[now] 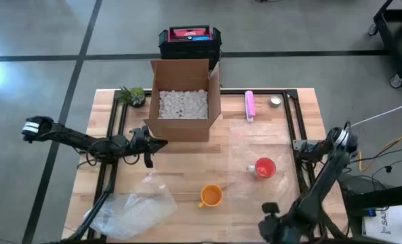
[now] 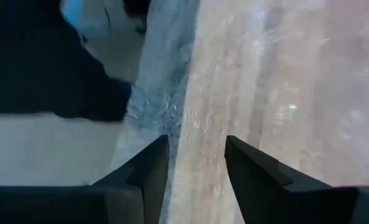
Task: Wrap mug
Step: Wrap the orange mug in the right transparent bubble wrap
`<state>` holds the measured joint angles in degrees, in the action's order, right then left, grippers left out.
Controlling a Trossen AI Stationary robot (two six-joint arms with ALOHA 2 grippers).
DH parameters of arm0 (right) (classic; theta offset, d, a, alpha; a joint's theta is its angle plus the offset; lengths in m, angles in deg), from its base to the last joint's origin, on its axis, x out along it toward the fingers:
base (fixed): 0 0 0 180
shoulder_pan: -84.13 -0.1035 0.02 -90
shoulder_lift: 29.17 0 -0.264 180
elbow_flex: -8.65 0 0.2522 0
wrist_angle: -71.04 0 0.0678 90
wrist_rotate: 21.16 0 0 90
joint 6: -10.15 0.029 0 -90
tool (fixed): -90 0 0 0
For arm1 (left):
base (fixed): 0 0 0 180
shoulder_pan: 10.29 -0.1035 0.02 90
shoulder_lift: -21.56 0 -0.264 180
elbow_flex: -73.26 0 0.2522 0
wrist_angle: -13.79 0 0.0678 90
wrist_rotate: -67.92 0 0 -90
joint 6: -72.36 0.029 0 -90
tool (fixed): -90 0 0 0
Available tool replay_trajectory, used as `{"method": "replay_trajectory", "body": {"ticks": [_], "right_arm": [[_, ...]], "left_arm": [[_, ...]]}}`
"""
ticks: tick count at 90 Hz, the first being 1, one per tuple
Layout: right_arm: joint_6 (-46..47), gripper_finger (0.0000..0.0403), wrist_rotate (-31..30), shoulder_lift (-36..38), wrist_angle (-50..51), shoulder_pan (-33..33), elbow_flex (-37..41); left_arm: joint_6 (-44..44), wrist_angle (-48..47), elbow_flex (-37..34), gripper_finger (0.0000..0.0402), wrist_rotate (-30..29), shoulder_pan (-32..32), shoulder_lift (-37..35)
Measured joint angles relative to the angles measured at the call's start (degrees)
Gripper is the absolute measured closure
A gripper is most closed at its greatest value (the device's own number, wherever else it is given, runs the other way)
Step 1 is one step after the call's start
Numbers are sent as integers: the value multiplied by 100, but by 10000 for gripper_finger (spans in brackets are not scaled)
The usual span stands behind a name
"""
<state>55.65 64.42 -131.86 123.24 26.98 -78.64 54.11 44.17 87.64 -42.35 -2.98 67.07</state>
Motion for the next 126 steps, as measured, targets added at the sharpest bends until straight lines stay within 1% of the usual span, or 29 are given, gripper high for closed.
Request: {"method": "replay_trajectory", "body": {"ticks": [7, 12, 17, 26, 42, 50, 57, 61, 65, 73, 83, 98, 105, 121, 126], "right_arm": [[-325, 262, -45, -463, 347, 61, -297], [-382, 263, -60, -724, 590, 133, -472], [-359, 265, -72, -940, 608, 201, -596], [-331, 269, -57, -1237, 615, 255, -701], [-324, 282, 280, -1528, 587, 325, -833], [-151, 308, 297, -1602, 687, 319, -951], [52, 355, 312, -1606, 829, 318, -1066], [126, 382, 344, -1547, 895, 320, -1108], [145, 393, 357, -1455, 992, 322, -1175], [296, 390, 299, -1129, 1219, 320, -1369], [550, 400, 235, -707, 1909, 319, -1528], [1110, 401, -465, 1, 2769, 332, -1533], [1370, 402, -702, 149, 3354, 373, -1517], [1850, 402, -967, 410, 4815, 498, -1507], [1987, 402, -1181, 449, 5117, 542, -1507]], "left_arm": [[-30, 0, 0, 402, 0, 0, 3], [-33, -1, 0, 402, 1, 0, 9], [-83, -9, 0, 402, 17, 0, 9], [-127, -4, 0, 402, 24, 0, 20], [-130, 15, 0, 402, 26, 0, 11], [-132, 26, 0, 402, 26, 0, 24], [-150, 26, 0, 402, 30, 0, 26], [-179, 25, 0, 402, 28, 0, 31], [-181, 25, 0, 402, 31, 0, 28], [-236, 34, 0, 402, 31, 8, 26], [-274, 117, 0, 402, 36, 9, 24], [-332, 184, 0, 402, 46, 13, 26], [-333, 186, 0, 402, 78, 12, 26], [-333, 231, 0, 402, 154, 12, 26], [-333, 242, 0, 402, 155, 13, 24]]}}
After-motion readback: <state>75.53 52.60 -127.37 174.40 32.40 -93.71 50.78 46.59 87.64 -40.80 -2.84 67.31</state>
